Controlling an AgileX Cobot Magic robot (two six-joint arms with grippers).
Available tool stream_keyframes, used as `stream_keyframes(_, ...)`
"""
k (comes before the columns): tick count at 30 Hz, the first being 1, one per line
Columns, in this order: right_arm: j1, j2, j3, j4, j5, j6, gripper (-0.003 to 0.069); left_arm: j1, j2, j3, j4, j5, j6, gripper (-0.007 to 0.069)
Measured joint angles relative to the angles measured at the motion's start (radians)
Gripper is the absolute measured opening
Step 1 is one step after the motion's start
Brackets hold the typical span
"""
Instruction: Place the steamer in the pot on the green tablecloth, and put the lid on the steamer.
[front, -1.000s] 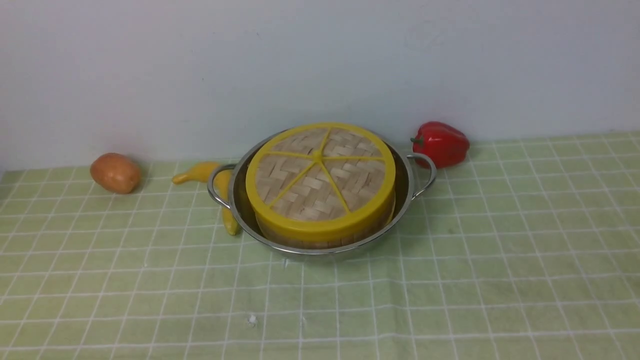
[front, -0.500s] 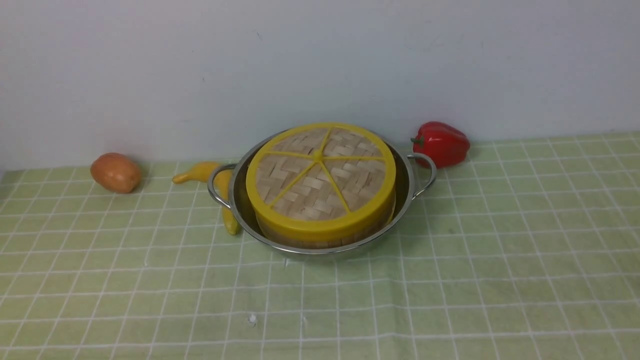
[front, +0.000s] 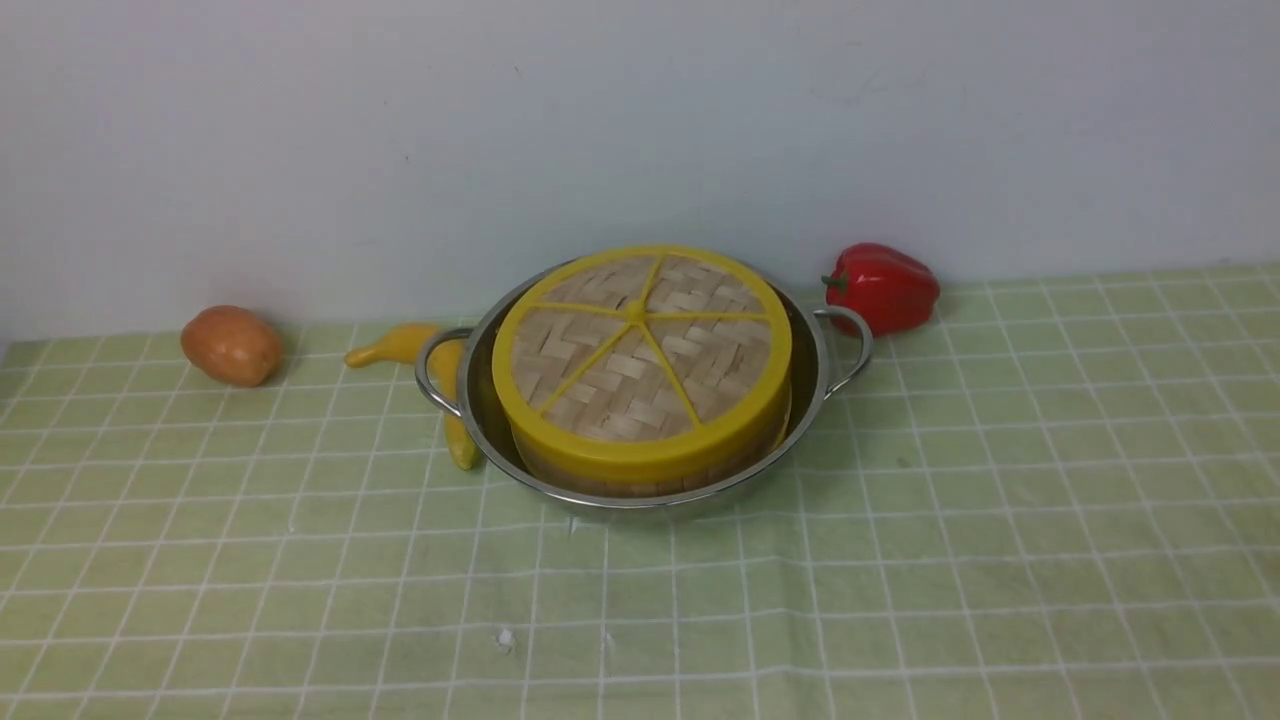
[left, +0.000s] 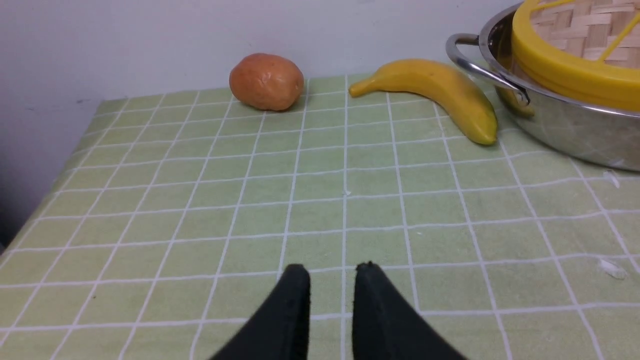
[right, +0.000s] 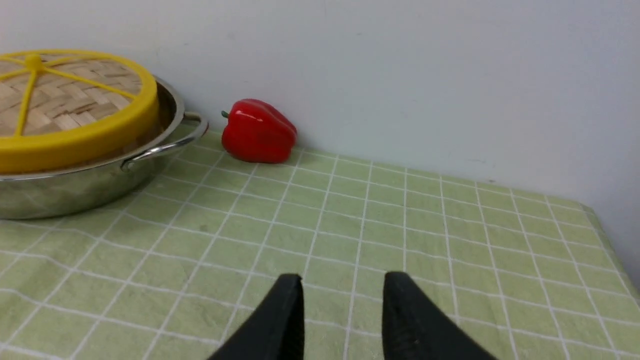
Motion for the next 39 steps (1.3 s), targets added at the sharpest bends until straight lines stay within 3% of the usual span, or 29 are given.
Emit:
stream_keyframes(5,-0.006,-0.066,0.150,-0.004,-0.141,0.015,0.0248,0.000,-0.001,0.000,0.000,0.000,0.000,0.0138)
stream_keyframes(11,-0.006,-0.067,0.187,-0.004,-0.248,0.048,0.0248,0.000,-0.001,0.000,0.000,-0.001,0.000,0.0145)
stream_keyframes(39,-0.006,-0.067,0.187,-0.004,-0.259,0.085,0.0248,0.000,-0.001,0.000,0.000,-0.001,0.000,0.0191)
